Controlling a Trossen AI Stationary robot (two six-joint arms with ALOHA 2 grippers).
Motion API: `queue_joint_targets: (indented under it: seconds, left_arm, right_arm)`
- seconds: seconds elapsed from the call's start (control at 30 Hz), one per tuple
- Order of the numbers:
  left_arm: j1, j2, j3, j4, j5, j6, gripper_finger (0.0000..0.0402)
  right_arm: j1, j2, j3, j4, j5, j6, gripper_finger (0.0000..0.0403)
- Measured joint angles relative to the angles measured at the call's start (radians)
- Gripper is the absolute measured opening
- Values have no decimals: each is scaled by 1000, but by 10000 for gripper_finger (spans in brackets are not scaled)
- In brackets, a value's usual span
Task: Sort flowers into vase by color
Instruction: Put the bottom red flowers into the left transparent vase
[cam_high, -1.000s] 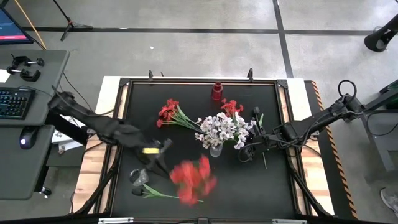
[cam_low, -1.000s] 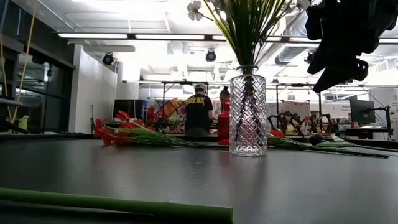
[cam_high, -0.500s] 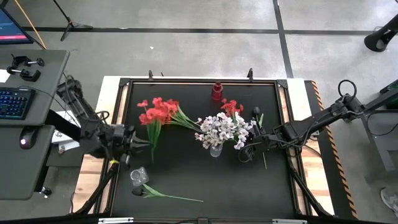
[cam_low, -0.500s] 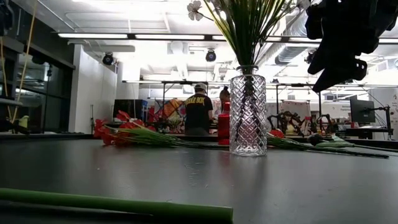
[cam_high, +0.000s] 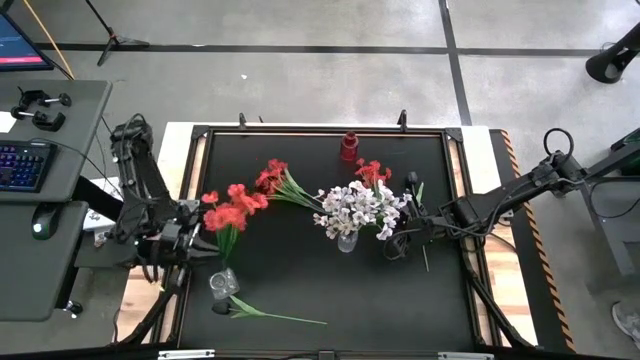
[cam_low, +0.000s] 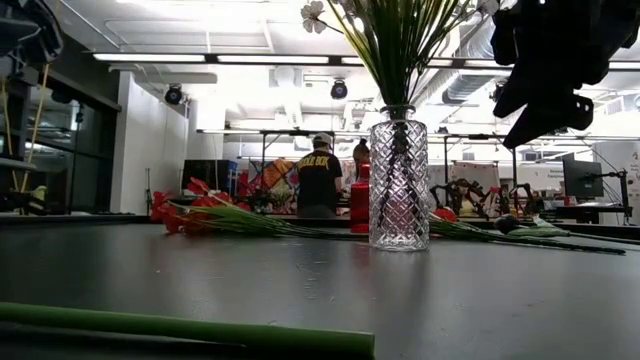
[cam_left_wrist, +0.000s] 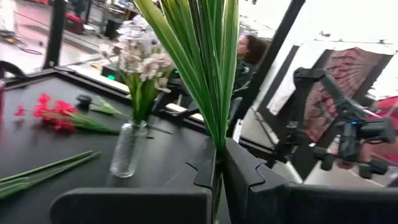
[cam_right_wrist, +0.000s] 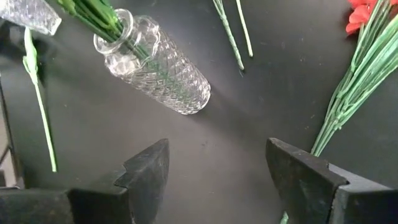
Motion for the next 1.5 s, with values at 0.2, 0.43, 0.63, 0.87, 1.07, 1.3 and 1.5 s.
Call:
queue_joint_targets:
  seconds: [0.2, 0.43, 0.63, 0.87, 1.07, 1.3, 1.5]
  left_arm:
    - [-114, 11, 0, -86, -106, -102, 0]
    - [-171, 96, 0, -247, -234, -299, 0]
    - [-192, 164, 0, -324, -258, -470, 0]
    - [-208, 235, 0, -324, -257, -577, 0]
    - [-194, 284, 0, -324, -222, -581, 10]
    - [-166, 292, 0, -308, -148, -600, 61]
    - [-166, 292, 0, -277, -146, -604, 127]
  right_arm:
    - [0, 0, 0, 12, 0, 56, 256]
    - [-1, 0, 0, 80, 3, 56, 256]
    - [-1, 0, 0, 112, 30, 79, 256]
    - [-1, 0, 0, 111, 50, 105, 256]
    - [-1, 0, 0, 114, 49, 105, 256]
    - [-1, 0, 0, 123, 49, 106, 256]
    - [-1, 0, 0, 123, 48, 105, 256]
